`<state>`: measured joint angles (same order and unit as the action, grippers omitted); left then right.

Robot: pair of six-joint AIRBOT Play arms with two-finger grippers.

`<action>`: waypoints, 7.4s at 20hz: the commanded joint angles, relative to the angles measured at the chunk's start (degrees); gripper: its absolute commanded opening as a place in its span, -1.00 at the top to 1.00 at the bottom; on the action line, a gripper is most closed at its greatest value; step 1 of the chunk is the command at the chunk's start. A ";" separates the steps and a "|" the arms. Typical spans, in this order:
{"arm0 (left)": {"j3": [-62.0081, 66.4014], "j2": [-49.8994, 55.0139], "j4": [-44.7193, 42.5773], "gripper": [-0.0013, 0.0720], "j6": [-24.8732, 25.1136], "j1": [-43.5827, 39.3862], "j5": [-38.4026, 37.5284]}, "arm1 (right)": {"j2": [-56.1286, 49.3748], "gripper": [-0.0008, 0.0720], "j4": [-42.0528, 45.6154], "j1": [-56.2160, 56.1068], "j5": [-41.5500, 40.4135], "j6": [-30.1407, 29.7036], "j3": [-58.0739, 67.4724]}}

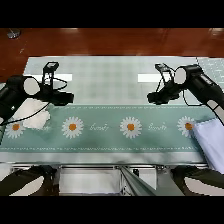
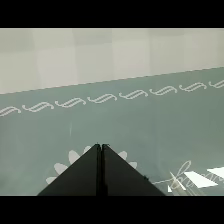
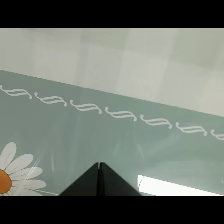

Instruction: Fold the shirts.

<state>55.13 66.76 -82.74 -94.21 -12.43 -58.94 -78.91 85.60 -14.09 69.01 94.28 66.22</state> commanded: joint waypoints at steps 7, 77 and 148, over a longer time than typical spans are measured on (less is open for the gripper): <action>-0.02 0.02 0.00 0.88 0.02 0.02 0.02 | -0.02 0.92 0.00 -0.02 0.02 0.00 -0.02; 15.54 -8.24 22.82 0.88 4.07 -19.58 19.28 | 30.32 -0.72 -5.60 -0.02 4.17 2.54 0.13; 44.85 -29.18 40.11 0.88 22.32 35.98 -5.90 | 31.32 0.92 -15.06 8.92 24.92 -11.43 46.90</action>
<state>98.50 43.00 -33.01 -68.82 22.09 -62.08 -53.82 65.58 -5.32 86.70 82.32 115.09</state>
